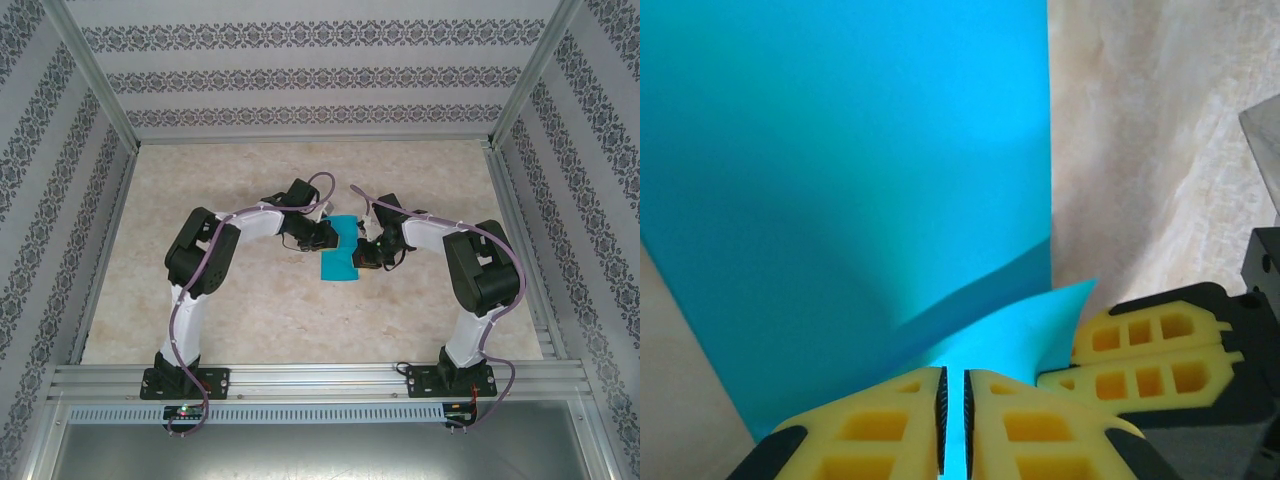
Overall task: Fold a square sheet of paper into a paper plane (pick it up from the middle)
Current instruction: Fold the triangle a second time at the center of the table.
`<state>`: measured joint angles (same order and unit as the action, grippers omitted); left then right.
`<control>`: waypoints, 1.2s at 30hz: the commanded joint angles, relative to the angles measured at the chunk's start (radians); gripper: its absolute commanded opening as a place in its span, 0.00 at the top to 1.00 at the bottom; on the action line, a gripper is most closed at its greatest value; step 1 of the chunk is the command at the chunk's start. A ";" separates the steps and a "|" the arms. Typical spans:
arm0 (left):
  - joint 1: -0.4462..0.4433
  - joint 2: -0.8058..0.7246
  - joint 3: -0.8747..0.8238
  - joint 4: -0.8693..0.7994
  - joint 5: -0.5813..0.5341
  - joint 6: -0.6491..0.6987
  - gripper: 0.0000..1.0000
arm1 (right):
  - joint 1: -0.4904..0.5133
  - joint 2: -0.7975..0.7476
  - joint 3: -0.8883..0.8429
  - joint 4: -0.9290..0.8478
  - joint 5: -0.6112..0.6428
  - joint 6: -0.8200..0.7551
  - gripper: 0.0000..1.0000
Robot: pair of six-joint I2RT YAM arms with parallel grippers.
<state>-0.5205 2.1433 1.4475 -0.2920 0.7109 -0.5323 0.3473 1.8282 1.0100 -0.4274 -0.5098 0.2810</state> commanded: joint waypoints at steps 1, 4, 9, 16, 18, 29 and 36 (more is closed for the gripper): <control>-0.020 -0.022 -0.008 0.019 0.017 -0.027 0.84 | 0.018 0.059 -0.030 -0.059 0.136 -0.009 0.96; -0.032 -0.002 -0.013 0.047 0.030 -0.044 0.84 | 0.018 0.050 -0.034 -0.059 0.135 -0.009 0.96; -0.047 0.036 -0.006 0.057 0.034 -0.046 0.85 | 0.020 0.042 -0.035 -0.059 0.131 -0.008 0.96; -0.050 0.068 -0.023 0.050 0.018 -0.032 0.85 | 0.021 0.026 -0.038 -0.054 0.123 -0.001 0.96; -0.051 0.078 -0.023 0.037 0.002 -0.021 0.85 | 0.022 0.024 -0.035 -0.055 0.122 0.001 0.96; -0.058 0.134 -0.029 -0.093 -0.164 0.087 0.85 | 0.021 -0.027 -0.022 -0.056 0.111 0.015 0.92; -0.072 0.179 -0.041 -0.148 -0.293 0.144 0.86 | 0.021 -0.052 -0.011 -0.058 0.104 0.026 0.87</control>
<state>-0.5804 2.1899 1.4601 -0.2893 0.6624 -0.4690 0.3645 1.8046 1.0096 -0.4419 -0.4530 0.2935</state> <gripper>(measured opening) 0.143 0.125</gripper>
